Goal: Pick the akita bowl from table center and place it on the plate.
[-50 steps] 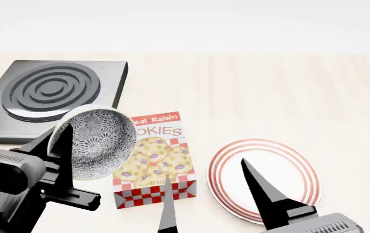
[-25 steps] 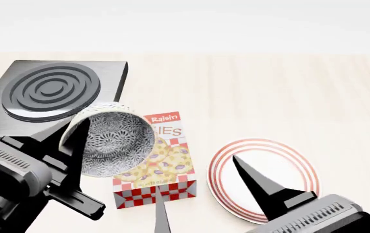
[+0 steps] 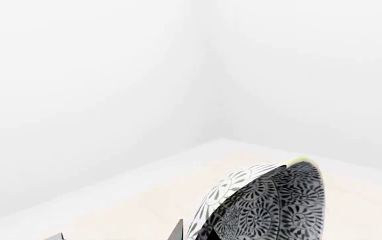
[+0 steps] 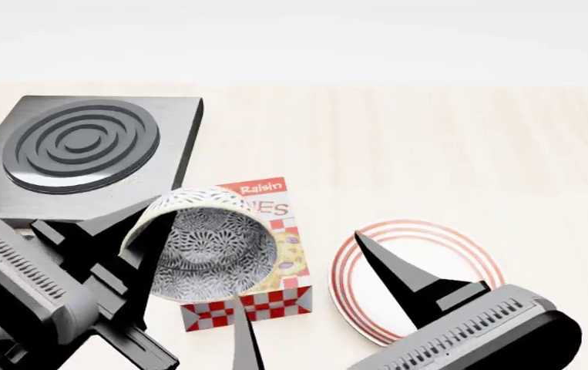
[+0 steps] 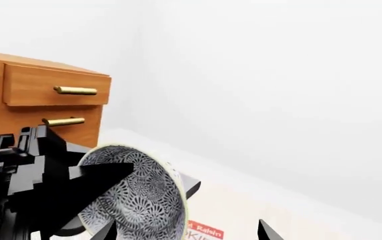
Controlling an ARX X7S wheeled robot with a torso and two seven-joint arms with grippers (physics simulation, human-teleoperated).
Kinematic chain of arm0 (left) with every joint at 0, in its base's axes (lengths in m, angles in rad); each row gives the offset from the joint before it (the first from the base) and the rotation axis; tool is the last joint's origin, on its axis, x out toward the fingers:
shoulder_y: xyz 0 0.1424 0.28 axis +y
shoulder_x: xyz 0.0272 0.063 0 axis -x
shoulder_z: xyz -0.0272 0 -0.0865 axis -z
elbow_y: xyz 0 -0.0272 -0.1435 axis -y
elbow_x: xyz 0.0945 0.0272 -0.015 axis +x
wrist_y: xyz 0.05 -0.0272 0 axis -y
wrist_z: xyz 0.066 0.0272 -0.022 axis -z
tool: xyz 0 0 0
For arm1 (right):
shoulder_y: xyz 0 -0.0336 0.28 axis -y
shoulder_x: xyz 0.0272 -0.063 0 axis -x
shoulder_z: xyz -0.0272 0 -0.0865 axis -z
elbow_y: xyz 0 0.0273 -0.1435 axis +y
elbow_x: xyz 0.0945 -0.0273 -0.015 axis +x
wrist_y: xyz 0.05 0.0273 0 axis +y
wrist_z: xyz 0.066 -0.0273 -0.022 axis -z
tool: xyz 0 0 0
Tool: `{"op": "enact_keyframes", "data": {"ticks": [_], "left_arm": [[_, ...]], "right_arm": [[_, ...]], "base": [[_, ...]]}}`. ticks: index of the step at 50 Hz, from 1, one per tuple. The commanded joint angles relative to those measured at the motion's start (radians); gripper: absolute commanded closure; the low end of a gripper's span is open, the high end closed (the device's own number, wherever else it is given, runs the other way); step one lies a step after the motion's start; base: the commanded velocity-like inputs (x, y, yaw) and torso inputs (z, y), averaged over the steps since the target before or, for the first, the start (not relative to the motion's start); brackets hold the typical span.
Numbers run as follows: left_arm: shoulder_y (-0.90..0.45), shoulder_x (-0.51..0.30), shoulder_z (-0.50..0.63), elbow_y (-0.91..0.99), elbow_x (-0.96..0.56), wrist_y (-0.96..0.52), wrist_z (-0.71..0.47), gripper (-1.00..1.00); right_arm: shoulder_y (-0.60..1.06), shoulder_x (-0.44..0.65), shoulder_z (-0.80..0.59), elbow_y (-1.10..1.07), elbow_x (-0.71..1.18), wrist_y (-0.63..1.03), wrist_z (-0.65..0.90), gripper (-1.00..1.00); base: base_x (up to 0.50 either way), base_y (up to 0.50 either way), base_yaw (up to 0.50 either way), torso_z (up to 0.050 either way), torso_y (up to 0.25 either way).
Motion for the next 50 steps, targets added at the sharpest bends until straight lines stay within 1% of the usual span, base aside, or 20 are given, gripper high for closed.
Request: {"op": "enact_keyframes", "data": {"ticks": [1, 15, 45, 46, 50], "left_arm": [[-0.009, 0.020, -0.037, 0.023, -0.037, 0.004, 0.034, 1.00], [-0.011, 0.015, -0.031, 0.051, -0.043, 0.000, 0.031, 1.00], [0.001, 0.015, -0.011, 0.067, -0.038, 0.012, 0.042, 1.00], [0.002, 0.015, -0.010, 0.064, -0.035, 0.015, 0.043, 1.00], [-0.002, 0.017, -0.012, 0.060, -0.036, 0.014, 0.041, 1.00]], "right_arm": [[0.003, -0.006, -0.022, 0.011, -0.101, -0.033, -0.016, -1.00], [0.024, -0.038, -0.041, 0.060, -0.115, -0.060, -0.043, -1.00], [0.019, -0.054, -0.051, 0.110, -0.139, -0.086, -0.041, -1.00], [0.017, -0.054, -0.050, 0.112, -0.141, -0.086, -0.037, 1.00], [0.018, -0.053, -0.053, 0.110, -0.143, -0.085, -0.036, 1.00]], "base": [[0.00, 0.00, 0.00, 0.000, 0.000], [0.00, 0.00, 0.00, 0.000, 0.000], [0.00, 0.00, 0.00, 0.000, 0.000], [0.00, 0.00, 0.00, 0.000, 0.000], [0.00, 0.00, 0.00, 0.000, 0.000]]}}
